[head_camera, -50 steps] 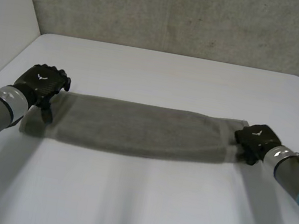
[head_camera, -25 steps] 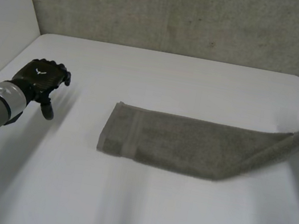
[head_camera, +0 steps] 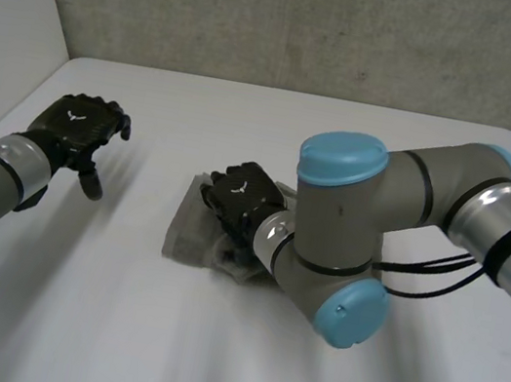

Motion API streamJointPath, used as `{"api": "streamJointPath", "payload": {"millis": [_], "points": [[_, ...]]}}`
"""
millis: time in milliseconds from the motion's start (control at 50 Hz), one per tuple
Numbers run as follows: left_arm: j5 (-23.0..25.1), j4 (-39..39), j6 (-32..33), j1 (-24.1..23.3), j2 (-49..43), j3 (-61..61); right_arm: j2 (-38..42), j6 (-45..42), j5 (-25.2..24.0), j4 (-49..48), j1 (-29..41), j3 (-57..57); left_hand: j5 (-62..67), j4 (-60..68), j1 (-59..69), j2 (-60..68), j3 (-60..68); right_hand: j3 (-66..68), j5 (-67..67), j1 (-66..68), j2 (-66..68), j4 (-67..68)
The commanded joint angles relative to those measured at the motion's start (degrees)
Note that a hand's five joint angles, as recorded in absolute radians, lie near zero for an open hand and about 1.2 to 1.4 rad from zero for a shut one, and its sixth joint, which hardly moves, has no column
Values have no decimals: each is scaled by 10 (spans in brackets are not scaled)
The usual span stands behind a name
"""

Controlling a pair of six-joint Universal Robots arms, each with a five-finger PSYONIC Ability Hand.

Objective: Fold the towel.

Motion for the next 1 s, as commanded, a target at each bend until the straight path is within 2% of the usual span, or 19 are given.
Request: {"api": "streamJointPath", "payload": {"millis": [20,60,140,180,240,280,400,440,460,500,800,940,980,1000], "points": [[-1,1,0,-23,-1,6,-26,0,26,4,-26,15,-2,2,3,3,7,-92,-69,-92,-75,-94],[-2,1,0,-38,-1,13,-78,11,13,-1,-58,59,-2,2,3,3,7,-92,-69,-92,-75,-94],[-3,1,-2,-63,-1,20,-128,35,-12,-15,-88,112,-2,2,3,3,7,-92,-69,-92,-75,-94],[-2,1,-14,-99,-1,26,-184,62,-42,-36,-126,180,-2,2,3,3,7,-92,-69,-92,-75,-94],[-3,1,-23,-118,-1,31,-210,69,-56,-47,-145,218,0,3,4,4,9,-92,-69,-92,-75,-94],[-3,1,-47,-154,-1,45,-250,70,-76,-76,-177,290,0,3,4,4,9,-92,-69,-92,-75,-94],[0,1,-92,-207,-17,73,-279,67,-93,-108,-207,368,2,5,6,6,11,-92,-69,-92,-75,-94],[1,1,-113,-245,-50,97,-285,65,-100,-118,-233,401,2,5,6,6,11,-92,-69,-92,-75,-94],[1,1,-113,-245,-50,97,-285,65,-100,-118,-233,401,2,5,6,6,11,-92,-69,-92,-75,-94],[0,1,-116,-276,-81,124,-290,65,-107,-123,-247,422,3,7,8,8,12,-92,-69,-92,-75,-94],[-13,1,-106,-299,-216,214,-290,65,-116,-150,-256,455,10,13,14,14,19,-92,-69,-92,-75,-94],[-82,2,-105,-289,-225,248,-290,65,-116,-151,-254,456,12,15,16,16,21,-92,-69,-92,-75,-94],[-131,8,-104,-279,-223,252,-287,65,-116,-151,-253,457,14,17,18,18,23,-92,-69,-92,-75,-94],[-131,8,-104,-279,-223,252,-287,65,-116,-151,-253,457,14,17,18,18,23,-92,-69,-92,-75,-94]]}}
